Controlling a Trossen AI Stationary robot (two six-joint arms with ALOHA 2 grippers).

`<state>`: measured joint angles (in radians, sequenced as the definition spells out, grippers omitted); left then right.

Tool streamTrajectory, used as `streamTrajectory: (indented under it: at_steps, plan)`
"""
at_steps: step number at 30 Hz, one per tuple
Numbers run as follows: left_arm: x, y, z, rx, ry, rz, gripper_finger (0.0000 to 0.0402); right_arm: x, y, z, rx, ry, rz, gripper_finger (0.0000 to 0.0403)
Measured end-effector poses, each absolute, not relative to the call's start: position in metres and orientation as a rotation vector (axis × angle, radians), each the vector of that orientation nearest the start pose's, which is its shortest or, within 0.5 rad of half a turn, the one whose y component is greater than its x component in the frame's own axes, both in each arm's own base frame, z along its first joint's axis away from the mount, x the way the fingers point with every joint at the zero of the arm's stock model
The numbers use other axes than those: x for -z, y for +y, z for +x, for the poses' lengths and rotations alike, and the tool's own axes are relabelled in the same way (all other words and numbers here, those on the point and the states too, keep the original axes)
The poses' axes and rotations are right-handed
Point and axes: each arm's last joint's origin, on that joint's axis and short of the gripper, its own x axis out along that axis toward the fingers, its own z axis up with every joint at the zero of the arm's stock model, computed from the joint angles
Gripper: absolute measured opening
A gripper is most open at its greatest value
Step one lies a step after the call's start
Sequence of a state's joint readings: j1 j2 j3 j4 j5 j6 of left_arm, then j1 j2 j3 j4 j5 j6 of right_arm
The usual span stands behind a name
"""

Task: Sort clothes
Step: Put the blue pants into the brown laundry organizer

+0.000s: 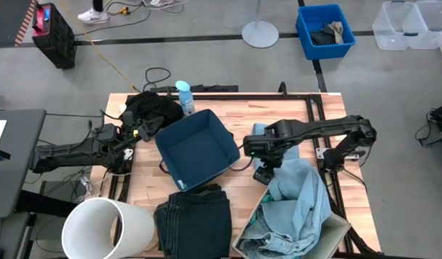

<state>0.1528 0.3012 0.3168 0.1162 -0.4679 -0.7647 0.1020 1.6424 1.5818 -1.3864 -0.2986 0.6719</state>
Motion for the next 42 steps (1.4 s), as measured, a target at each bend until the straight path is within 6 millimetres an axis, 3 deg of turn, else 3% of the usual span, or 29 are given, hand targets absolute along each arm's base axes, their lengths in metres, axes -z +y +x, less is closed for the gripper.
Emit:
streamTrajectory:
  at_steps: [5,11,18,30,36,42]
  plan:
    - [-0.258,0.029,0.101,-0.539,-0.363,-0.760,0.0000,-0.308,0.041,0.304,0.134,1.545,0.696,0.0245]
    - [-0.258,0.029,0.101,-0.539,-0.365,-0.762,0.0000,-0.315,0.038,0.304,0.108,1.494,0.725,0.0245]
    - [-0.258,0.029,0.101,-0.538,-0.365,-0.762,0.0000,-0.313,0.044,0.299,0.116,1.550,0.699,0.0245]
    - [-0.258,0.029,0.101,-0.542,-0.365,-0.759,0.0000,-0.290,0.045,0.309,0.234,1.657,0.623,0.0240]
    - [-0.258,0.029,0.101,-0.542,-0.368,-0.759,0.0000,-0.271,0.047,0.315,0.266,1.767,0.582,0.0202]
    - [-0.258,0.029,0.101,-0.542,-0.367,-0.759,0.0000,-0.266,0.046,0.317,0.276,1.790,0.573,0.0106]
